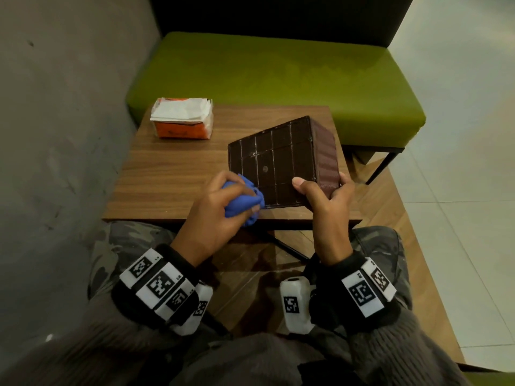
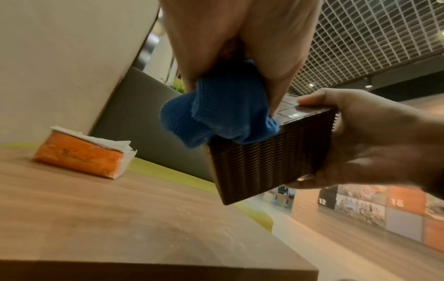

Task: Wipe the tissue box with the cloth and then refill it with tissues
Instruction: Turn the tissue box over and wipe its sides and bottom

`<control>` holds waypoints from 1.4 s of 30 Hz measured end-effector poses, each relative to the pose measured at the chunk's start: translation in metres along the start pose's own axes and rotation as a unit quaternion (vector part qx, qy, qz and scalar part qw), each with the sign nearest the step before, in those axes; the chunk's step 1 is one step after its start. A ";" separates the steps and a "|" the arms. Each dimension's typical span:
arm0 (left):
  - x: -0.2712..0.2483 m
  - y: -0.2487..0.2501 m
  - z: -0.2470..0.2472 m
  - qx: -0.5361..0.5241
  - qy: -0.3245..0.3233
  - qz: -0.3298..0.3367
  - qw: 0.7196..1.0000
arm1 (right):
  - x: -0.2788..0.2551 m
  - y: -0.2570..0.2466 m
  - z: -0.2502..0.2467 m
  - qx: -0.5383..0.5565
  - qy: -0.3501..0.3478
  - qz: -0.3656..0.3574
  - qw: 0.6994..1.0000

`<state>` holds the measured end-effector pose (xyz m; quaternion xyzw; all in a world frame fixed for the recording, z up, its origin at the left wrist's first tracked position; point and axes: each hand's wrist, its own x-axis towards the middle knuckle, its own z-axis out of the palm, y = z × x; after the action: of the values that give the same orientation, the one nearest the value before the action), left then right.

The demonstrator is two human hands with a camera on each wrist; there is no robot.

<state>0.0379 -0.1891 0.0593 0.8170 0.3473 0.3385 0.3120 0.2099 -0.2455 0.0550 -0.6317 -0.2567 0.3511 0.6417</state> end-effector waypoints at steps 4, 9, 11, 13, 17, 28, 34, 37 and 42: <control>0.009 0.004 -0.001 -0.037 0.091 -0.038 0.994 | -0.005 -0.002 0.002 0.006 -0.006 -0.013 1.000; 0.003 -0.004 -0.009 -0.055 0.088 -0.090 0.991 | -0.008 -0.007 -0.006 0.027 -0.007 -0.026 0.999; 0.004 -0.007 -0.007 -0.043 0.086 -0.086 0.992 | -0.009 -0.006 -0.005 0.018 -0.007 -0.029 0.999; 0.005 -0.003 -0.002 -0.039 0.081 -0.065 0.994 | -0.010 -0.005 -0.001 0.021 -0.010 -0.024 0.999; 0.004 -0.001 0.000 -0.015 0.070 -0.023 0.997 | -0.010 -0.001 -0.004 0.040 -0.012 -0.016 0.999; -0.010 -0.011 0.003 -0.009 0.057 -0.065 0.996 | -0.011 0.010 -0.010 0.067 -0.027 0.028 0.997; 0.014 -0.008 -0.005 -0.019 0.159 -0.084 0.984 | -0.010 0.008 -0.015 0.055 -0.040 0.018 0.998; -0.007 -0.003 0.004 -0.004 0.063 -0.044 0.997 | -0.005 0.008 -0.020 0.079 -0.020 0.021 0.996; -0.005 -0.008 0.004 -0.008 0.075 -0.044 0.996 | -0.003 0.010 -0.022 0.056 -0.044 0.033 0.997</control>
<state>0.0353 -0.1901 0.0496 0.7705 0.4027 0.3878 0.3061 0.2236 -0.2617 0.0435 -0.5870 -0.2436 0.4128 0.6525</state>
